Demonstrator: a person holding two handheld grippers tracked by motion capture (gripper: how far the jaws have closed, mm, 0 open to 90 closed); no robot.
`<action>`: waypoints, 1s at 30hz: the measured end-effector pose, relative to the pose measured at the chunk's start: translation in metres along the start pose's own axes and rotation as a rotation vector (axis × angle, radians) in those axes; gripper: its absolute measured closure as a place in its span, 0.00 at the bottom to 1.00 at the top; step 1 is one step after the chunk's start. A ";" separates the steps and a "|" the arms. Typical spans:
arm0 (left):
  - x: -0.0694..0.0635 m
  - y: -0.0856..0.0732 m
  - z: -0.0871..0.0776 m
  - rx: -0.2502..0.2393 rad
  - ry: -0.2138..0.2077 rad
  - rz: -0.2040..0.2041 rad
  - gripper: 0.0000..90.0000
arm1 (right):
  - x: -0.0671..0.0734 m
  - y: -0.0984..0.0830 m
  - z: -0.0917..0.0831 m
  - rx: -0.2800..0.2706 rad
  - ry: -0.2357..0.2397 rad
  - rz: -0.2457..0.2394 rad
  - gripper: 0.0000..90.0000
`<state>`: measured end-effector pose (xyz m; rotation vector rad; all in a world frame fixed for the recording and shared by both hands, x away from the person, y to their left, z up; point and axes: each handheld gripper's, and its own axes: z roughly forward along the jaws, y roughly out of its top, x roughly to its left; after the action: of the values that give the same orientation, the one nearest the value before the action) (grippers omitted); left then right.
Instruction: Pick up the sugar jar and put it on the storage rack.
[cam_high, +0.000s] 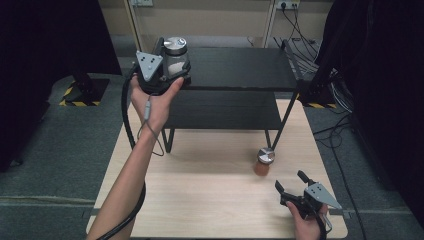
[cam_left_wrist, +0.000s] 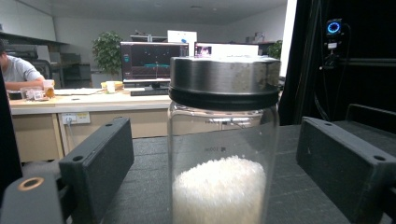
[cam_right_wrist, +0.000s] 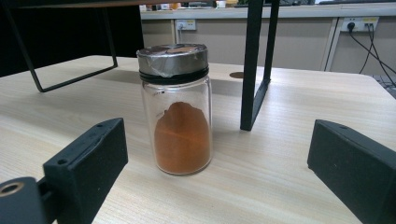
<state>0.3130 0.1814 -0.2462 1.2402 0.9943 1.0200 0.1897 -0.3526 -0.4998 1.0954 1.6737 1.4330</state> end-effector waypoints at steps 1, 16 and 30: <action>0.001 -0.001 -0.002 -0.005 -0.004 0.002 0.12 | 0.000 0.000 0.000 0.000 0.000 -0.001 0.06; 0.008 -0.015 -0.040 -0.081 -0.054 0.028 0.12 | 0.001 0.001 0.001 0.004 -0.003 -0.005 0.06; 0.009 -0.040 -0.064 -0.098 -0.102 0.053 0.12 | 0.002 0.000 0.001 0.002 -0.004 -0.005 0.06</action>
<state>0.2556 0.2038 -0.2910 1.2302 0.8273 1.0246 0.1898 -0.3502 -0.4994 1.0943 1.6743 1.4254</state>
